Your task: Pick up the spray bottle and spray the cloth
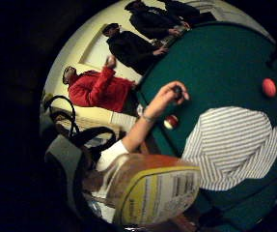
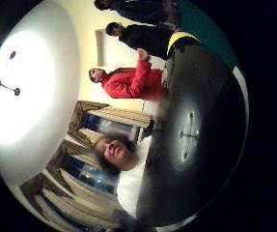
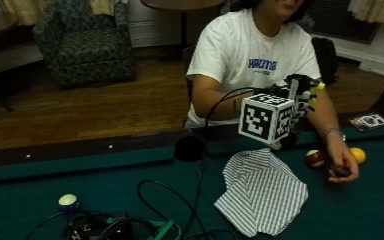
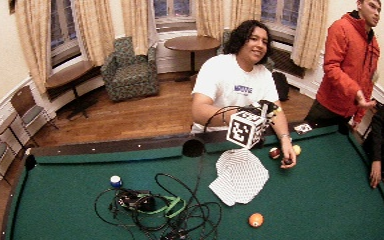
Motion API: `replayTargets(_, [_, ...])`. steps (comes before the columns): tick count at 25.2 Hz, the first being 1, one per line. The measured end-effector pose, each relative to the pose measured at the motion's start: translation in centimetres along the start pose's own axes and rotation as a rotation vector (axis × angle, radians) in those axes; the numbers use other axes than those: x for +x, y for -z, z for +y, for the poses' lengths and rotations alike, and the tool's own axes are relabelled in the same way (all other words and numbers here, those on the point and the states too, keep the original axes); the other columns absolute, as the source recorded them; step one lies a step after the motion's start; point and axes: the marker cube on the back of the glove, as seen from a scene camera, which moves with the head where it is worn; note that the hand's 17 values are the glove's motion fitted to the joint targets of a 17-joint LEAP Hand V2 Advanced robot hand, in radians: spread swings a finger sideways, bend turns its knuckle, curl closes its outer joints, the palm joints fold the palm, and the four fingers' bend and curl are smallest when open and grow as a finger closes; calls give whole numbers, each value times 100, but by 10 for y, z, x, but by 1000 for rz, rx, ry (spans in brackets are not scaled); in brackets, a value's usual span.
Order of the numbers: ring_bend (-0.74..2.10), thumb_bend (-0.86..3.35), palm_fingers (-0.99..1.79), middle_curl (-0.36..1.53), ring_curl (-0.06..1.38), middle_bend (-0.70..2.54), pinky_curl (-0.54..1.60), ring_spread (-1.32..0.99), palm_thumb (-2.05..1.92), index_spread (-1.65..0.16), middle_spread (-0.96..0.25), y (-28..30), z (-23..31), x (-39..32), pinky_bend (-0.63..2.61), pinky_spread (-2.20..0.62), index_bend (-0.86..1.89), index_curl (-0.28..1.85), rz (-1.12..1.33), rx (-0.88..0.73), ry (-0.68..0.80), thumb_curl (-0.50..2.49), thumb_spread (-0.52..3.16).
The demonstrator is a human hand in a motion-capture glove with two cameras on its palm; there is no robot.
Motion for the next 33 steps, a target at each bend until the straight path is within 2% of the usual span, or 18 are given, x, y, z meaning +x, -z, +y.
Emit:
replayTargets(8, [79, -3, 138, 59, 52, 73, 45, -22, 96, -23, -19, -48, -23, 52, 55, -31, 42, 64, 19, 58, 80, 86, 40])
replayTargets(17, [79, -3, 138, 59, 52, 73, 45, -21, 95, -23, -19, -97, -59, 106, 55, -32, 42, 64, -45, 70, 51, 87, 40])
replayTargets(23, [79, -3, 138, 59, 52, 73, 46, -21, 95, -23, -19, -113, -84, 134, 55, -32, 42, 64, -27, 128, 33, 87, 39])
replayTargets(33, [79, -3, 138, 59, 52, 73, 45, -21, 95, -23, -19, -125, -133, 147, 54, -31, 42, 64, 71, 198, 102, 88, 39])
